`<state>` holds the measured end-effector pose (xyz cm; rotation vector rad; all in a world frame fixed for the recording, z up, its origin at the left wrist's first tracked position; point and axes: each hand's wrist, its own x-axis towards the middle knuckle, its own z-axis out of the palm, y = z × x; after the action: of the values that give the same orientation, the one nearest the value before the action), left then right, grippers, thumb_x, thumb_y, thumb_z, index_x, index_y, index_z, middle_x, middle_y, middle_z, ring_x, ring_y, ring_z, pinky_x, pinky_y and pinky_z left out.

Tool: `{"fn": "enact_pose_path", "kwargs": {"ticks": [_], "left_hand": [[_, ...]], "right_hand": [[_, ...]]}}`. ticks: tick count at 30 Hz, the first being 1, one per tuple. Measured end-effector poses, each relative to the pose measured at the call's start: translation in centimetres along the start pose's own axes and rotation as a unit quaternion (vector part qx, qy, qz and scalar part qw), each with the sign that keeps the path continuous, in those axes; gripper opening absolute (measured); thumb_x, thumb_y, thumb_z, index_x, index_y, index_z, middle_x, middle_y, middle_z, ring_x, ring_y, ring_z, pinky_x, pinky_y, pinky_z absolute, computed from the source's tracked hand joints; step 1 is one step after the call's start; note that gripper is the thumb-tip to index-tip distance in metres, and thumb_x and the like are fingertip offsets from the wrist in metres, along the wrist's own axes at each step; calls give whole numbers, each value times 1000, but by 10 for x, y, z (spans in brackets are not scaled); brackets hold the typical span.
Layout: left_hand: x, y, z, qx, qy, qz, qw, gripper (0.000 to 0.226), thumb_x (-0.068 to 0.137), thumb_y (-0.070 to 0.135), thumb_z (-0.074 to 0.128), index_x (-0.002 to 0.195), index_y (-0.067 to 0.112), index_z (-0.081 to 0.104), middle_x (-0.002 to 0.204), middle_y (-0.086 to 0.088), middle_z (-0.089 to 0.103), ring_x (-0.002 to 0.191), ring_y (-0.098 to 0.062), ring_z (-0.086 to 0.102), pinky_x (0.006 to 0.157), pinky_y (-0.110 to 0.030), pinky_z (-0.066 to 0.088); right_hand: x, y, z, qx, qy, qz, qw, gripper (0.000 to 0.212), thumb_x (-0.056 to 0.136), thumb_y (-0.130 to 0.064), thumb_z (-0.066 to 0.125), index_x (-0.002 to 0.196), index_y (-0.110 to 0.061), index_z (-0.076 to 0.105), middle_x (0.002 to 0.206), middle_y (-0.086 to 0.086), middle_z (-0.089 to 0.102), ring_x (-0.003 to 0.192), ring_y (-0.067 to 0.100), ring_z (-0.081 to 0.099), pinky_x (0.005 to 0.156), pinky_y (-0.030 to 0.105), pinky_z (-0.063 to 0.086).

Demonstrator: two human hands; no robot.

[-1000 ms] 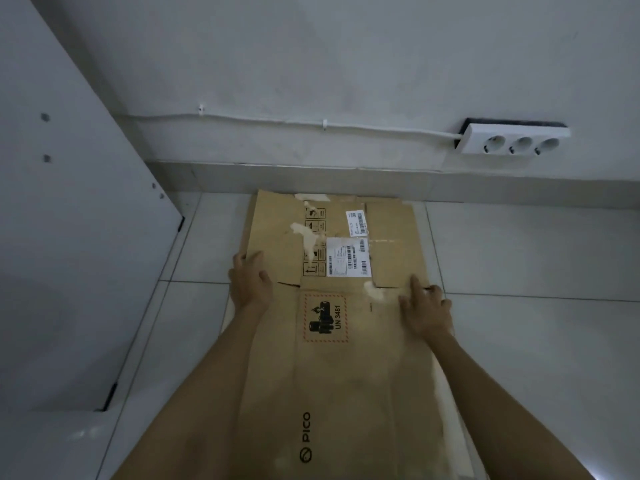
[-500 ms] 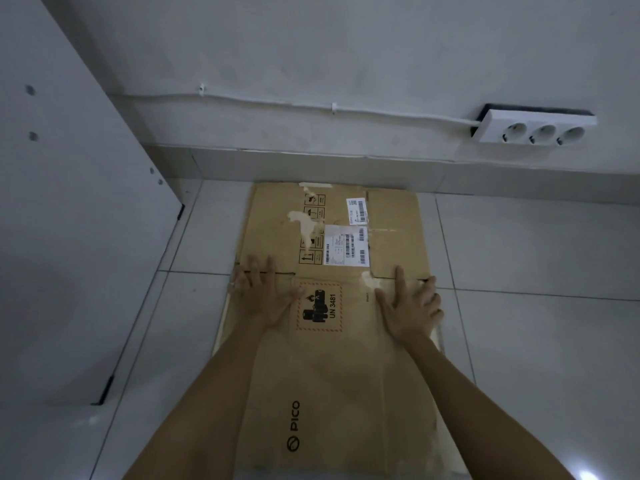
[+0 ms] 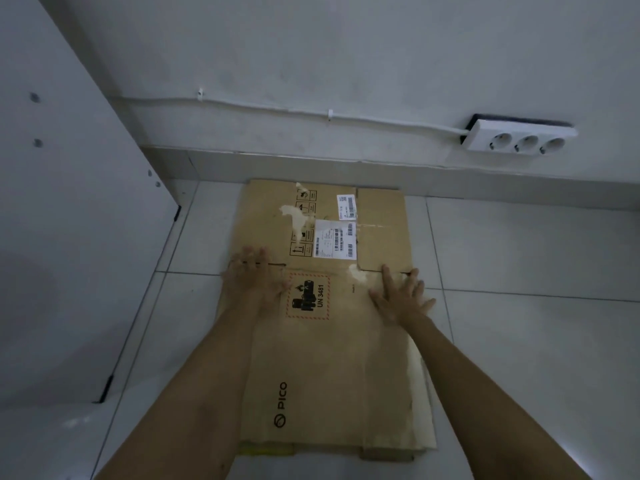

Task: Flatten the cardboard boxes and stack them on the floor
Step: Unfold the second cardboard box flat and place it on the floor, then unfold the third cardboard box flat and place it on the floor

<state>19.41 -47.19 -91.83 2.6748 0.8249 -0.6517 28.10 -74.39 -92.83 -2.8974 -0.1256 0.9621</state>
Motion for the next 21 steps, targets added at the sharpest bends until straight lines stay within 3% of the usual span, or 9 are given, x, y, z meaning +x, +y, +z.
{"fn": "enact_pose_path", "kwargs": {"ticks": [3, 7, 12, 17, 21], "left_hand": [[-33, 17, -45, 38, -7, 32, 999, 93, 91, 59, 47, 154, 22, -11, 161, -7, -16, 148, -31, -10, 114, -65, 2], [-101, 24, -134, 71, -13, 53, 996, 89, 92, 57, 45, 154, 21, -9, 162, -5, -10, 149, -28, -10, 112, -65, -5], [-207, 32, -296, 91, 14, 56, 994, 84, 95, 53, 43, 154, 20, -6, 162, -5, -6, 149, -26, -7, 114, -64, -3], [-306, 36, -470, 23, 69, 49, 996, 73, 96, 38, 49, 155, 23, 8, 162, -7, 4, 149, -31, 2, 114, -60, -3], [-373, 23, -590, 56, 120, 54, 990, 71, 98, 44, 39, 155, 24, 2, 162, -5, 4, 149, -26, -1, 115, -61, -1]], "right_hand": [[-39, 7, -37, -85, -11, -14, 996, 74, 92, -69, 20, 149, -38, -17, 152, 7, -37, 145, 36, -20, 112, 66, -1], [-120, -1, -126, -139, 20, -47, 989, 71, 97, -61, 19, 150, -32, -18, 151, 6, -40, 144, 35, -24, 112, 66, -3], [-235, -40, -290, -158, 92, -92, 979, 72, 98, -58, 21, 151, -29, -18, 153, 6, -37, 145, 34, -20, 113, 65, -2], [-351, -99, -447, -171, 145, -138, 965, 70, 99, -57, 21, 151, -29, -16, 156, 6, -32, 146, 34, -18, 114, 64, -3], [-432, -143, -551, -177, 184, -180, 950, 67, 100, -53, 18, 153, -26, -11, 158, 8, -25, 147, 33, -13, 114, 63, -2]]}}
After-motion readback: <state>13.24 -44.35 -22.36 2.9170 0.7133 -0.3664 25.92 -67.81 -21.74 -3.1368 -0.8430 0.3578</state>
